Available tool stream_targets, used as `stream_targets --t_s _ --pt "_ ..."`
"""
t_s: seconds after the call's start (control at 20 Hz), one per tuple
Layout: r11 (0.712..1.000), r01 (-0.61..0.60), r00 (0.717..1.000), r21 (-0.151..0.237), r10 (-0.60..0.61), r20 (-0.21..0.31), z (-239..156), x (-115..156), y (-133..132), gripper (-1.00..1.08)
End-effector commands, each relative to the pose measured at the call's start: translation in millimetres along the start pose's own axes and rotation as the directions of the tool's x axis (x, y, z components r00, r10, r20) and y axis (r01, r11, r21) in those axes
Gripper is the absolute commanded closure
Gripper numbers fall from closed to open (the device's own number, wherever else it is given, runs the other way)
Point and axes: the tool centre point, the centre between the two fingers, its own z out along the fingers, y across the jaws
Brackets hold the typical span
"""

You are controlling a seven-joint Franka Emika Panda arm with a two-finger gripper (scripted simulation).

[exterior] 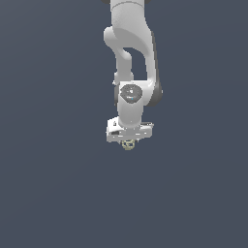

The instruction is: Pick up the object and move it to a goal position.

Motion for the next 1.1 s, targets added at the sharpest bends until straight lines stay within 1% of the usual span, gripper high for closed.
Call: stream_targets --t_s 0.0,0.65,0.85,1.05 --pt "1.0 0.001 1.0 0.0 -0.001 -0.001 -19.9 0.3 -15.9 1.08" --pt "1.0 0.001 1.0 -0.001 -0.001 -0.001 -144.7 3.5 -113.8 1.08" --pt "1.0 0.001 1.0 -0.001 -0.001 -0.001 -172.2 5.7 -135.5 1.08" --pt "1.0 0.001 1.0 0.0 -0.001 -0.001 -190.5 7.7 -150.1 1.08"
